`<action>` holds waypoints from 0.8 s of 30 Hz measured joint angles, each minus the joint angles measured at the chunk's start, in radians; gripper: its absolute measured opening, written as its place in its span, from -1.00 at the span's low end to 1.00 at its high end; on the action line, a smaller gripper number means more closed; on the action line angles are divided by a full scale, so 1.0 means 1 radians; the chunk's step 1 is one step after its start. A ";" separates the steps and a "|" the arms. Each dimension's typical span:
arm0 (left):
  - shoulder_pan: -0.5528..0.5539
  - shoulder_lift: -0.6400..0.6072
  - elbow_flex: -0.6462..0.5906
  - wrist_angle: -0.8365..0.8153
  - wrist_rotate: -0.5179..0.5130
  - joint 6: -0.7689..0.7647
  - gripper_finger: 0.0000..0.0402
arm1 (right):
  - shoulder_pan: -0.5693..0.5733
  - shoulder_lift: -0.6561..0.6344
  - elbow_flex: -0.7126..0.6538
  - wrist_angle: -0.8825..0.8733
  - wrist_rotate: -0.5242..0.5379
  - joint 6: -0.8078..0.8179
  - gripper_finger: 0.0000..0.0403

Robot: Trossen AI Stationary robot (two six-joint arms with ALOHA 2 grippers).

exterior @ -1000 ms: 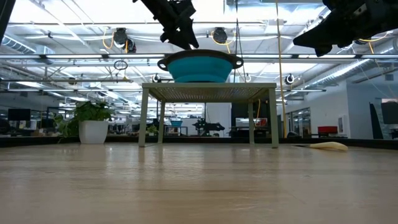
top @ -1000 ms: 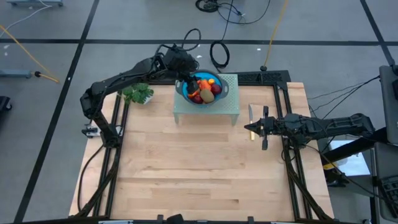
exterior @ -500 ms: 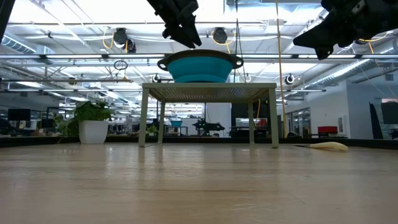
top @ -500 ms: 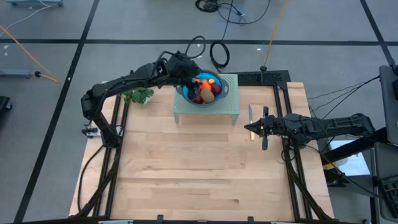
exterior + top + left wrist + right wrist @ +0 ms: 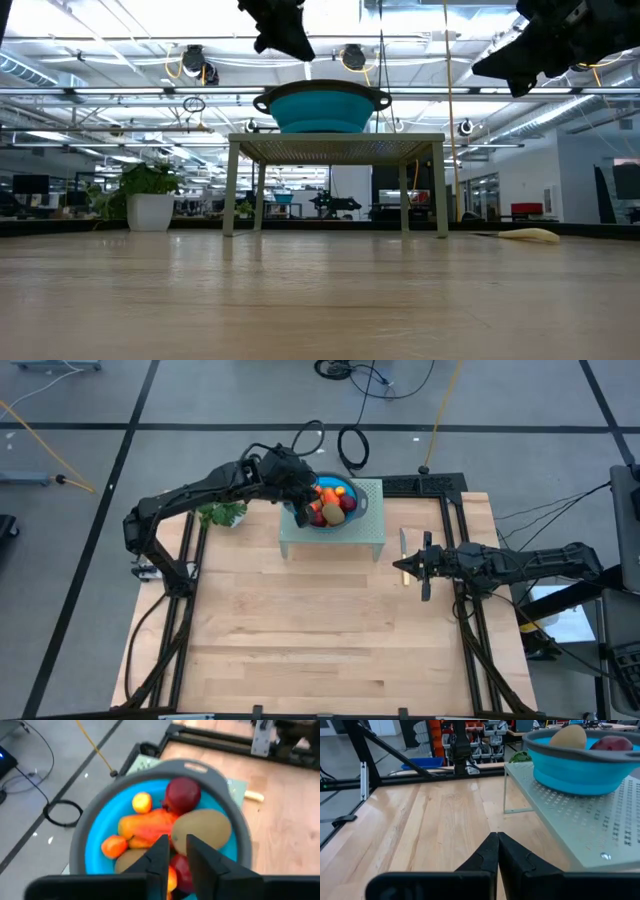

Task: Pick & Place Fruit
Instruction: Put the table knife on the shelf

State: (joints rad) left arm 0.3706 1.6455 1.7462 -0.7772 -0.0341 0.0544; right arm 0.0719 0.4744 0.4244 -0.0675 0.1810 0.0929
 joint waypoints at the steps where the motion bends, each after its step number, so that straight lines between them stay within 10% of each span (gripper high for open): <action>1: -0.004 -0.003 0.000 0.005 0.000 -0.005 -0.72 | 0.000 0.000 0.000 -0.007 0.000 0.000 -0.98; 24: -0.192 -0.117 -0.054 -0.075 0.006 -0.060 -0.99 | 0.000 0.001 0.000 -0.033 -0.001 0.000 -0.98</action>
State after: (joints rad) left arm 0.1787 1.5287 1.6922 -0.8521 -0.0280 -0.0053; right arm 0.0719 0.4755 0.4244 -0.1005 0.1799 0.0933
